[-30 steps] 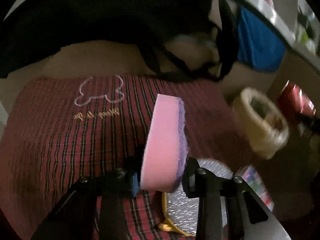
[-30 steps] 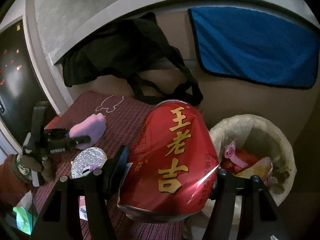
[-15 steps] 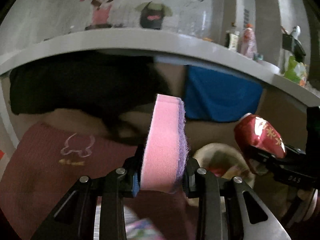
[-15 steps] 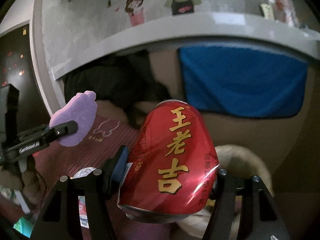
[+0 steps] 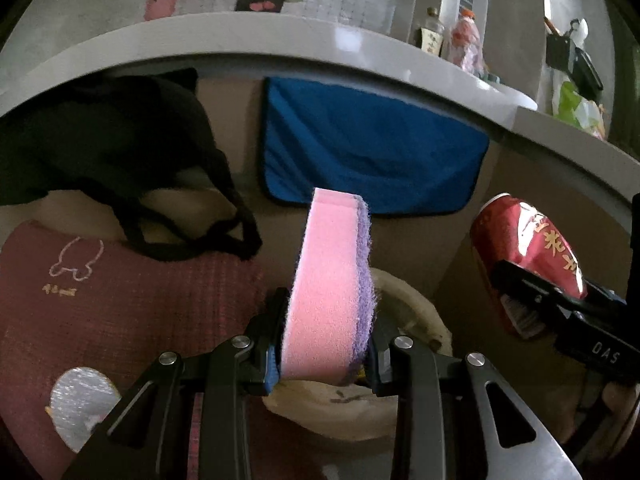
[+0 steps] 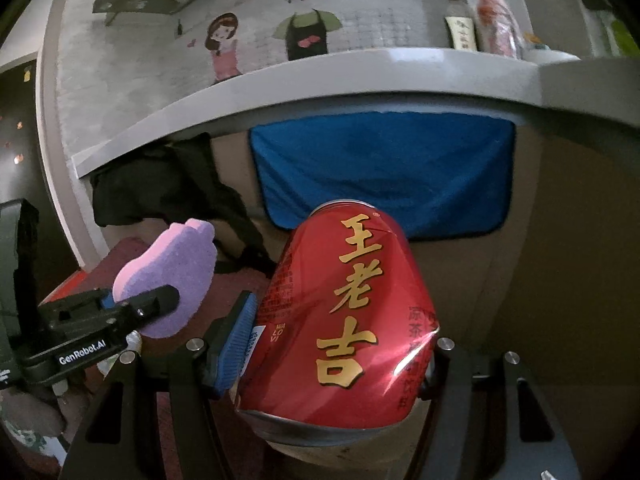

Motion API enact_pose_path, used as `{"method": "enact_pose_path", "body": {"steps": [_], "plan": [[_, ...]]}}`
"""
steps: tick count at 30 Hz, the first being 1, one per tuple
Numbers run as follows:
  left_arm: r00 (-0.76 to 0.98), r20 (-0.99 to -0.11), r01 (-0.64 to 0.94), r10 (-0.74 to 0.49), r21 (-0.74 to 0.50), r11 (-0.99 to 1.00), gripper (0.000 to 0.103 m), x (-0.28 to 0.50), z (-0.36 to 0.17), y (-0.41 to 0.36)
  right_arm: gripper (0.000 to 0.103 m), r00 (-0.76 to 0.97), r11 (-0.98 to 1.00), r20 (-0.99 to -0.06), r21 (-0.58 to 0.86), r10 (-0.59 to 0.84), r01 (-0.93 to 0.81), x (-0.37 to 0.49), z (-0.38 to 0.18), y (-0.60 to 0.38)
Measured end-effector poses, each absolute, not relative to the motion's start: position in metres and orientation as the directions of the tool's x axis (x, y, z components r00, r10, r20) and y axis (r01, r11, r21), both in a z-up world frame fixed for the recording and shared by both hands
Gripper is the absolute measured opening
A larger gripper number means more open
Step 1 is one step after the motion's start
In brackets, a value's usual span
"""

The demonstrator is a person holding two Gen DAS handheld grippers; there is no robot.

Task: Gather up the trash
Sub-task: 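Carry the sponge and red can over the bin and open both tools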

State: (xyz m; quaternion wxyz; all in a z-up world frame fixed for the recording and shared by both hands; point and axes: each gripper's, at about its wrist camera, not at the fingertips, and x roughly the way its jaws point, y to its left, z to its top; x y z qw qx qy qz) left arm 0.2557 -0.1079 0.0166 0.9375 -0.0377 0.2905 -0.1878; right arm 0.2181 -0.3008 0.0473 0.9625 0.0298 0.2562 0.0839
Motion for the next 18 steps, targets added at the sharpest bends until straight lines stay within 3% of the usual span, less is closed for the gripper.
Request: {"method": "enact_pose_path", "body": {"steps": [18], "plan": [[0.692, -0.589, 0.339, -0.417, -0.246, 0.908, 0.033, 0.303, -0.018, -0.123, 0.062, 0.807, 0.975, -0.552, 0.18, 0.21, -0.13, 0.262, 0.01, -0.314]]}}
